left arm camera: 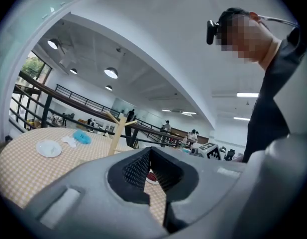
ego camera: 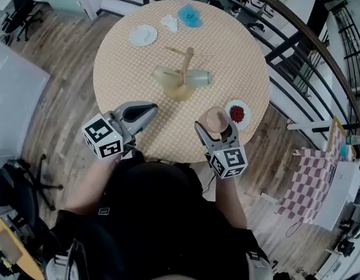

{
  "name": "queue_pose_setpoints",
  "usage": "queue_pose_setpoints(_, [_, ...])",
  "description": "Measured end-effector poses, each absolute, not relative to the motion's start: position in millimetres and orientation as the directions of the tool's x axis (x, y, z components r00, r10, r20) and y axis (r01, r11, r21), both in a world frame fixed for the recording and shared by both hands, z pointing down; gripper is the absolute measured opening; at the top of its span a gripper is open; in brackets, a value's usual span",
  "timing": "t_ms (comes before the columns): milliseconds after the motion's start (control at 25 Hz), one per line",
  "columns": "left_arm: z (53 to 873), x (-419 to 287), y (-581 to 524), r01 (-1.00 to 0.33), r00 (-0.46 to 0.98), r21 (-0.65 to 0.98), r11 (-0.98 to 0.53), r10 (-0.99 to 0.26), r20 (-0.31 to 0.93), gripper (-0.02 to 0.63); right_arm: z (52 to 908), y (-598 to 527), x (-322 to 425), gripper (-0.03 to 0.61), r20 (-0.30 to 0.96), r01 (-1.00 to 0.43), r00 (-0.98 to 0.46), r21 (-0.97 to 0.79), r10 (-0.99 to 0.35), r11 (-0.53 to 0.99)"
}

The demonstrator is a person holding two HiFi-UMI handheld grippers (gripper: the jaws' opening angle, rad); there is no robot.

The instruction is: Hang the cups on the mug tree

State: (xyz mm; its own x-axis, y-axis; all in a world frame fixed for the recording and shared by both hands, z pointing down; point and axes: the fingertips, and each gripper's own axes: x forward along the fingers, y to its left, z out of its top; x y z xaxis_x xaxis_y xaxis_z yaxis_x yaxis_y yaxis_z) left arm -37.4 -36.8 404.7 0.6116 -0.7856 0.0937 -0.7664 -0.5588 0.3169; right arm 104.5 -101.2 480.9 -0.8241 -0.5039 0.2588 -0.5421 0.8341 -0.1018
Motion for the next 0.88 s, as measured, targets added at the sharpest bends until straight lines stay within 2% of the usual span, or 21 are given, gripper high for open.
queue_pose_setpoints(160, [395.9,-72.8,-27.5,-0.719,0.686,0.256,-0.646,-0.719,0.114,0.006,464.4,-90.3,81.8,0.371,0.219,-0.657,-0.749,-0.122,-0.626,0.744])
queue_pose_setpoints(280, [392.4,-89.5,-18.0,-0.684,0.728,0.225,-0.693,-0.670,0.149,0.006,454.1,-74.8,59.9,0.371,0.214,-0.689,-0.720,-0.112,-0.660,0.716])
queue_pose_setpoints(400, [379.6,-80.9,-15.7,-0.648,0.761,0.178,-0.740,-0.628,0.161,0.006,448.3,-59.0,40.5,0.371,0.231,-0.680,-0.725,-0.091,-0.649,0.728])
queue_pose_setpoints(680, [340.3,-18.9,-14.4,-0.527,0.849,0.117,-0.842,-0.519,0.097,0.006,447.1,-30.7,8.6,0.371,0.275,-0.596,-0.779,-0.041,-0.564,0.802])
queue_pose_setpoints(880, [341.1,-2.8,-24.6,-0.534,0.837,0.039,-0.845,-0.521,0.164,0.006,448.6,-27.4,0.3,0.371,0.300,-0.559,-0.790,0.005,-0.535,0.829])
